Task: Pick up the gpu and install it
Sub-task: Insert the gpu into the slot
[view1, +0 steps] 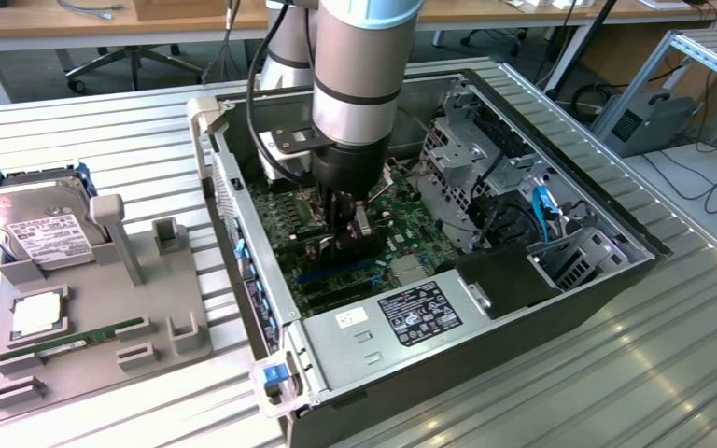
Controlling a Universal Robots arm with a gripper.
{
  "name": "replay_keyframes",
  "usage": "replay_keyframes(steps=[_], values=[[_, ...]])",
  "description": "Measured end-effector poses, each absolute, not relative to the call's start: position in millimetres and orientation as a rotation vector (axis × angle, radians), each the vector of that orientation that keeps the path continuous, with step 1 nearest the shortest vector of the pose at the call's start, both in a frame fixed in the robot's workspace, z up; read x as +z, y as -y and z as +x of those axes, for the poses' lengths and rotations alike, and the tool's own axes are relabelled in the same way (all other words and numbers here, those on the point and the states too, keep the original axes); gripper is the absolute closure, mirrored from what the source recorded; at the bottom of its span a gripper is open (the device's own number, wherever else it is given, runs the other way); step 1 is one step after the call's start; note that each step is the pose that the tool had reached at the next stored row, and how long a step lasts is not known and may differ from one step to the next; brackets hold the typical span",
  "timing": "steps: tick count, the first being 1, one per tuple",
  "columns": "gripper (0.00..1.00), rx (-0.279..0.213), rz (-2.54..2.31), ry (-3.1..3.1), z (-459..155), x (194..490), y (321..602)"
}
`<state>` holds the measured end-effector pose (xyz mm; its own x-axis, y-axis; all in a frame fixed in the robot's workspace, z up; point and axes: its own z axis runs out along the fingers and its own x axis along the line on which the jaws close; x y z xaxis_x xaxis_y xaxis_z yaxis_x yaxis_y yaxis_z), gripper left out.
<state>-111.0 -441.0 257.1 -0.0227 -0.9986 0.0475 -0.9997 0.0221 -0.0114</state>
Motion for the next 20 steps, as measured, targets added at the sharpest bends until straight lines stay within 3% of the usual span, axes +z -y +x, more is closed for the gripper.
replay_keyframes(steps=[20], values=[[0.73,0.064,2.178,2.227,-110.6,253.5,441.0]])
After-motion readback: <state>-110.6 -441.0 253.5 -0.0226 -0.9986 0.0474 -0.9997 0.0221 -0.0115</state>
